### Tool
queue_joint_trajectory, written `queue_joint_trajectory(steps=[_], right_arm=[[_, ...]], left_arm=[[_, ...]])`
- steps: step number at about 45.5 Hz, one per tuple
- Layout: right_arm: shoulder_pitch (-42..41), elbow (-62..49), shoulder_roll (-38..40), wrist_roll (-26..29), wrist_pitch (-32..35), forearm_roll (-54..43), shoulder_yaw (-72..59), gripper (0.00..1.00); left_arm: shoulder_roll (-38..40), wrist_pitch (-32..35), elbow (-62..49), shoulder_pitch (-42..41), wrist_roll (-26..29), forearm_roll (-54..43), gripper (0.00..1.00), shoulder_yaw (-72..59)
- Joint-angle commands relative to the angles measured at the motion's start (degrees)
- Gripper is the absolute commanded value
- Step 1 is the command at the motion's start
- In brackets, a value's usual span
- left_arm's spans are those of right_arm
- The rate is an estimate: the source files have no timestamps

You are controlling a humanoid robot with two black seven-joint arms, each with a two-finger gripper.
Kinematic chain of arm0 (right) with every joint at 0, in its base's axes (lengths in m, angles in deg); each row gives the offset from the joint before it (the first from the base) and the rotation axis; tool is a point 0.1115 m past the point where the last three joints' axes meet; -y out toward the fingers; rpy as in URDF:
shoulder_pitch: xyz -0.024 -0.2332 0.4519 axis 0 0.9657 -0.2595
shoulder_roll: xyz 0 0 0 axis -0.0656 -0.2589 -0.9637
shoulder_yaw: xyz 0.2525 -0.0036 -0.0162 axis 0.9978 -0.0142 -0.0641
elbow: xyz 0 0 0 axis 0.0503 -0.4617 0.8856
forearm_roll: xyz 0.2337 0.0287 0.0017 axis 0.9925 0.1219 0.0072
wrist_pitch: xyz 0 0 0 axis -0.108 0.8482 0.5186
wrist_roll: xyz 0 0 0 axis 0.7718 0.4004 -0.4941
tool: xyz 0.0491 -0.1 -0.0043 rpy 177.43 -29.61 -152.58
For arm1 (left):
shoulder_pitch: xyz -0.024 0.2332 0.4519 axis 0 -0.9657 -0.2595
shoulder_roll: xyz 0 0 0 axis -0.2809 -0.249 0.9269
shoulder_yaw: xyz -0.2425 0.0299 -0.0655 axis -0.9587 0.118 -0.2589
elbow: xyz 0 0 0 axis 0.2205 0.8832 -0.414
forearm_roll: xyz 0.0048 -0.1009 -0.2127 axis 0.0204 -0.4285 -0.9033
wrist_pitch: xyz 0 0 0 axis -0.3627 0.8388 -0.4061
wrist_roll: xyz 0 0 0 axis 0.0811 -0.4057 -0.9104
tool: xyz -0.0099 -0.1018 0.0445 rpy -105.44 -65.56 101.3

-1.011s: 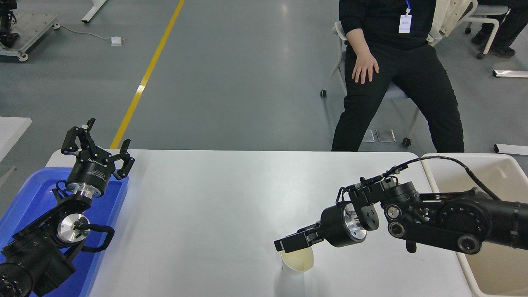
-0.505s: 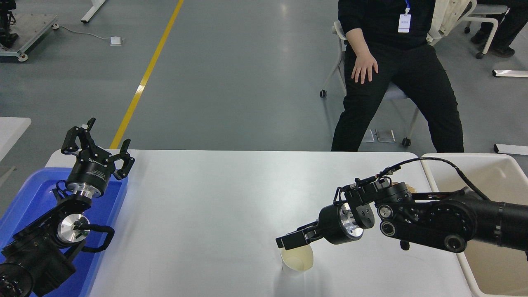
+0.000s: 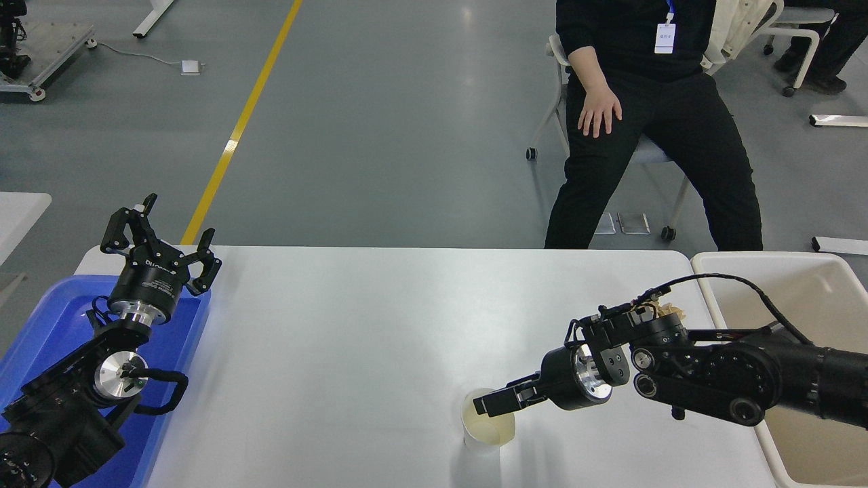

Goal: Clean the table surface

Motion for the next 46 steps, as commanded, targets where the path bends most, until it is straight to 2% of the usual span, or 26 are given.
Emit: queue_joint_trajectory(steps=[1,2,15,22,30,39,46], right_arm=[[0.4,-0.7,0.2,-2.9,-3.3,-2.4,-1.2,0.06],[0.3,-0.6,0.2,-3.0,-3.3,-2.3,-1.3,0.00],[-0.4,-1.5,0.2,-3.7,-2.6,-2.0,-0.9,0.00],[-0.5,-1.4,0.3,-3.8,-2.6,4.3,0.8,0.00],[-1.9,-1.7,0.6,-4.1,-3.0,5.1,1.5,0.00],[-4.6,-1.3,3.2,-6.5,-2.5,7.9,10.3,0.00],[-8.5,-2.3,7.3,-6.7,-0.7,16.0,16.4,0.00]], left_arm=[[0.0,0.0,0.0,0.0,0.0,0.0,1.00,0.0],[0.0,0.0,0.0,0.0,0.0,0.0,1.00,0.0],[0.0,0.0,0.0,0.0,0.0,0.0,1.00,0.0],[0.0,0.0,0.0,0.0,0.0,0.0,1.00,0.0],[0.0,0.0,0.0,0.0,0.0,0.0,1.00,0.0],[0.0,0.0,0.0,0.0,0.0,0.0,1.00,0.0],[0.0,0.0,0.0,0.0,0.0,0.0,1.00,0.0]])
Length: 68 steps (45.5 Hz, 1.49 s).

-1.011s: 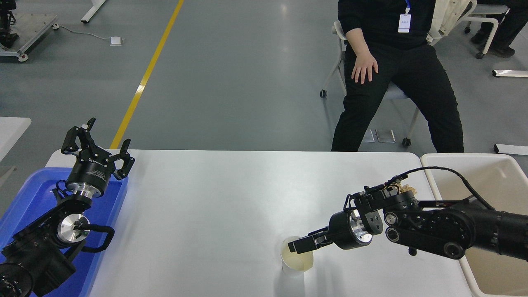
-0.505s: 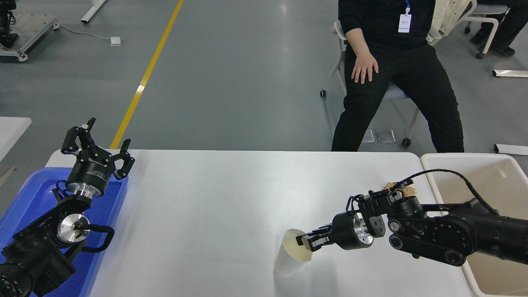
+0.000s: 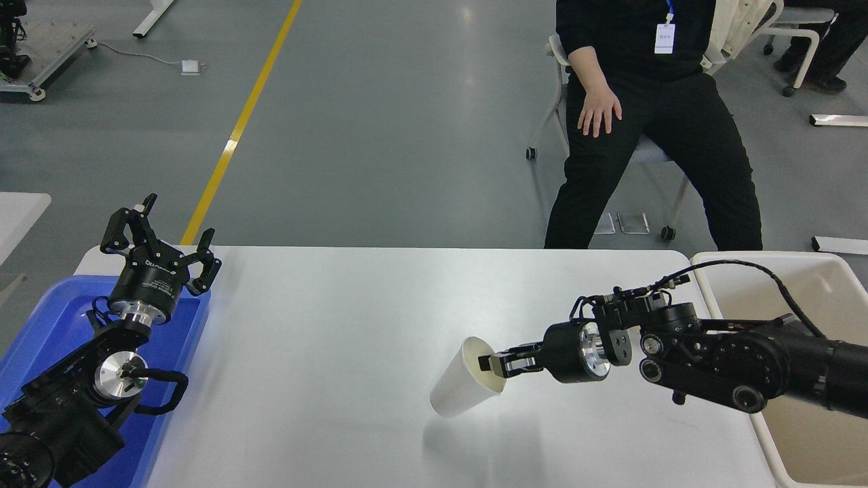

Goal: Clean the table surface

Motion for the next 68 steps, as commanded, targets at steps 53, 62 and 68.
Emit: queue_joint_trajectory(steps=[53,62,68], right_arm=[[-8.4,-70.9,9.5,-0.2,6.6,43.5,8.3,0.00],[-1.9,-71.7,9.5,3.7,-2.8,43.5,2.3,0.00],[1.7,-71.8,9.4,8.0,-8.1,43.4,1.2,0.00]], left_arm=[[0.0,0.0,0.0,0.0,0.0,0.0,1.00,0.0],[0.0,0.0,0.0,0.0,0.0,0.0,1.00,0.0],[0.1,0.0,0.0,0.0,0.0,0.0,1.00,0.0]])
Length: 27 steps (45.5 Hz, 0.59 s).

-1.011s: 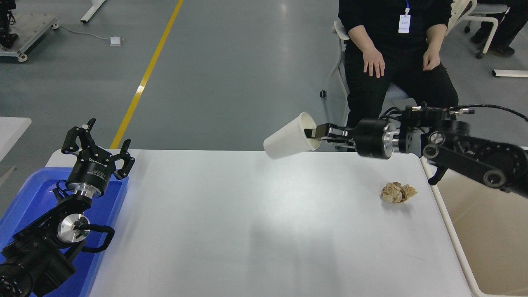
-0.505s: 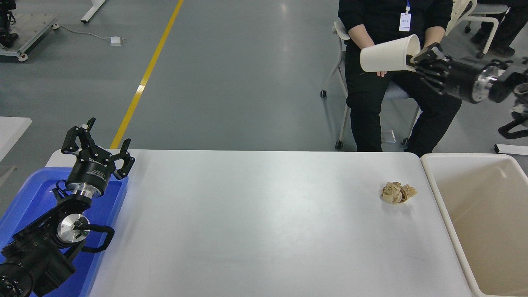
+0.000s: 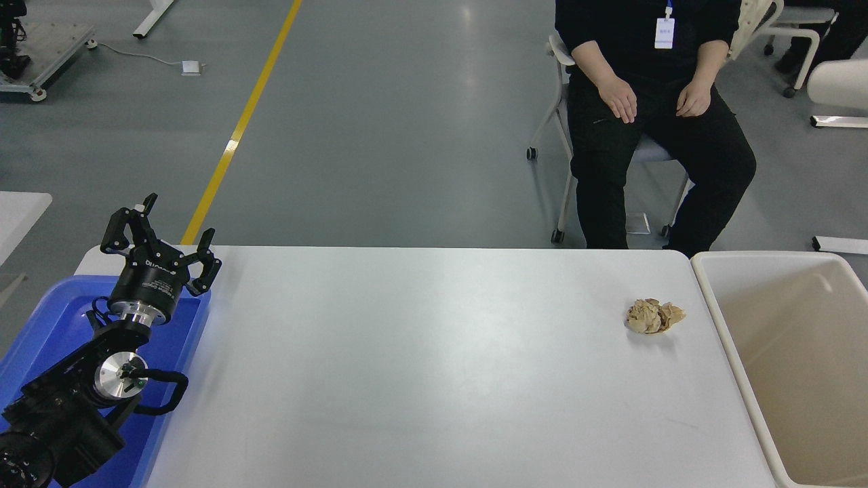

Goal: Clean the table surface

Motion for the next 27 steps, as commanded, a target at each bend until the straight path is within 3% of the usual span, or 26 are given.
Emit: queue_joint_trajectory(steps=[1,27], right_arm=[[6.7,-2.7,-0.1,6.0,-9.4,0.3,-3.6,0.00],[24.1,-2.5,-10.3,8.1,-13.4,0.5,-4.6,0.00]], left_arm=[[0.0,0.0,0.0,0.0,0.0,0.0,1.00,0.0],[0.0,0.0,0.0,0.0,0.0,0.0,1.00,0.0]])
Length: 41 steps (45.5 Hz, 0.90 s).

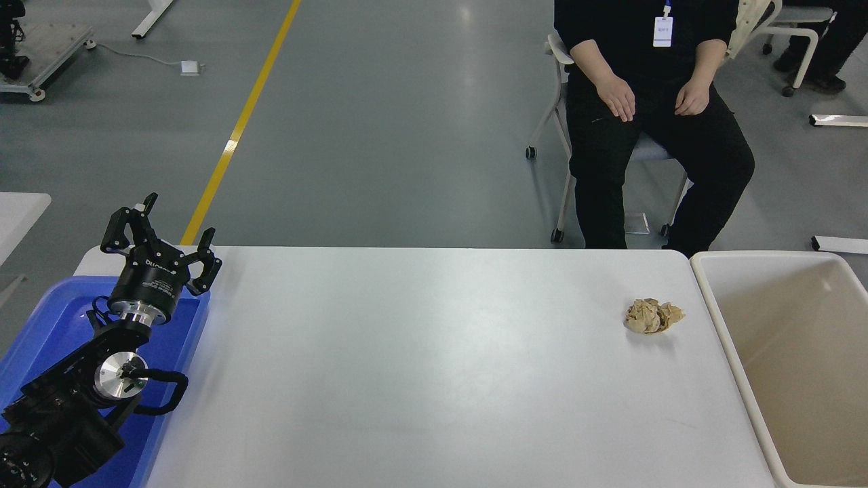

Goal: Clean the table surface

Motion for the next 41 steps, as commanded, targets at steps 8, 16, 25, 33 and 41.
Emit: queue_joint_trajectory(steps=[8,16,25,33,41], right_arm=[[8.5,0.4,-6.0,0.5,-2.1,1.1,-0.2,0.00],[9.7,0.4,-6.9,0.3,-2.3,1.1,-0.1,0.00],[9.7,0.4,-6.9,0.3,-2.3,1.1,0.0,0.00],[9.7,0.3,-6.8,0.3,-3.7,1.1,0.1,0.25],[9.7,0.4,-6.9,0.3,-6.1,1.1,0.2,0.51]], left_arm=[[0.0,0.0,0.0,0.0,0.0,0.0,1.00,0.0],[0.0,0.0,0.0,0.0,0.0,0.0,1.00,0.0],[0.0,0.0,0.0,0.0,0.0,0.0,1.00,0.0],[0.0,0.0,0.0,0.0,0.0,0.0,1.00,0.0],[0.0,0.0,0.0,0.0,0.0,0.0,1.00,0.0]])
